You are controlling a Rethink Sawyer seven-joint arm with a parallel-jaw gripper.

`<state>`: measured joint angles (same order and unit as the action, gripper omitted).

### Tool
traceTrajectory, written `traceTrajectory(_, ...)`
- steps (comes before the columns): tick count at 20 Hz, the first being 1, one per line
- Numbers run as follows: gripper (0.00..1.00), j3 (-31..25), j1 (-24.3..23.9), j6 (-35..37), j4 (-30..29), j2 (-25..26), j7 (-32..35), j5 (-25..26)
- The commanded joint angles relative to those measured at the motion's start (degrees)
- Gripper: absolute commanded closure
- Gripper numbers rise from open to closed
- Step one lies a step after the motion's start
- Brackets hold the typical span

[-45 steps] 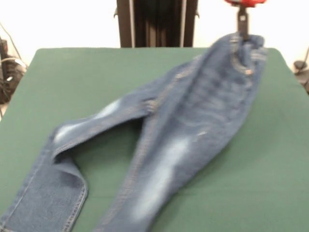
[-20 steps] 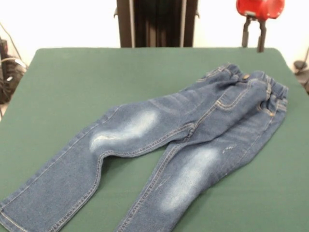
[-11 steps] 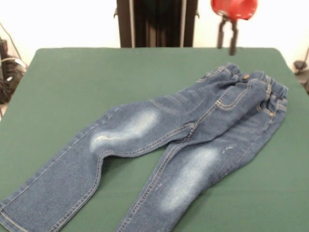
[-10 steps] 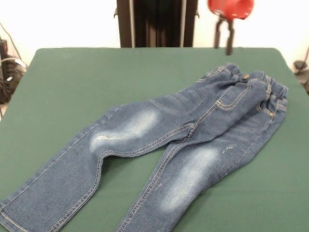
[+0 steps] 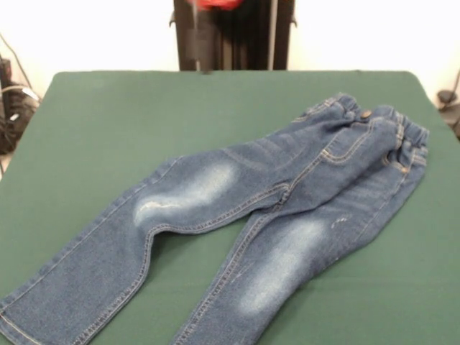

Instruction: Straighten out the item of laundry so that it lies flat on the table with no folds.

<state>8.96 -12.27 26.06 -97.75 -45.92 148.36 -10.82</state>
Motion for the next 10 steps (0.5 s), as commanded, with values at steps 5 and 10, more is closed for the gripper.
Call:
traceTrajectory(5, 0.0, -9.9, -6.3, -0.4, 11.5, 13.7, -6.3, 7.8)
traceTrajectory(10, 0.0, -10.0, -5.5, 0.0, 12.6, 14.4, -4.8, 8.8)
